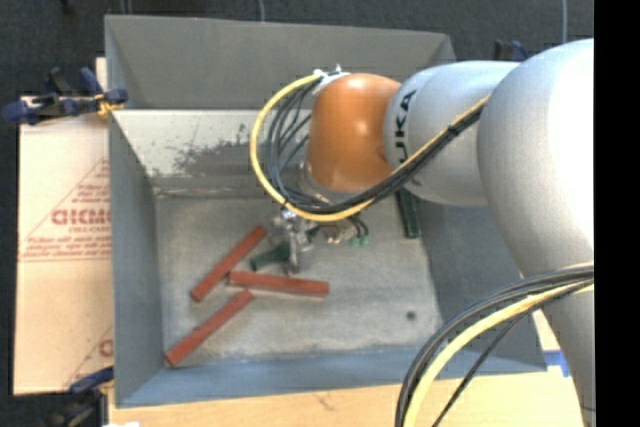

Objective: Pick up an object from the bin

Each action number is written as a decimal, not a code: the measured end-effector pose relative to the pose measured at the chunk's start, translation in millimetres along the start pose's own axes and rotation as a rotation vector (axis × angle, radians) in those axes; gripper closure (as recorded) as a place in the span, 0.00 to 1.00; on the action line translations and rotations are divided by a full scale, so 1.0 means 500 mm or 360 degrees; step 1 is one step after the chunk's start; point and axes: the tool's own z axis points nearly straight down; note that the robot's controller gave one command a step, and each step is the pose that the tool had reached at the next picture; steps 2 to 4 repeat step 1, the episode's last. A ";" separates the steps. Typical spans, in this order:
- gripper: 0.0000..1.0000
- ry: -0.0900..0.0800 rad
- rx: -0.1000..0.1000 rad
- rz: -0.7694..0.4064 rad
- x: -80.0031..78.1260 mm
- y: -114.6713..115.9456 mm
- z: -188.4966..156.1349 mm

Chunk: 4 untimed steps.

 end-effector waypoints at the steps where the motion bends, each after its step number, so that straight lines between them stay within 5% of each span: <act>1: 1.00 -0.0009 0.0005 0.0002 -0.113 0.026 -0.352; 4: 1.00 -0.0009 0.0005 0.0002 -0.113 0.026 -0.352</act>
Offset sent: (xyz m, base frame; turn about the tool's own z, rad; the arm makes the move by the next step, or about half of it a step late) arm 0.0000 0.0000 0.0000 0.0000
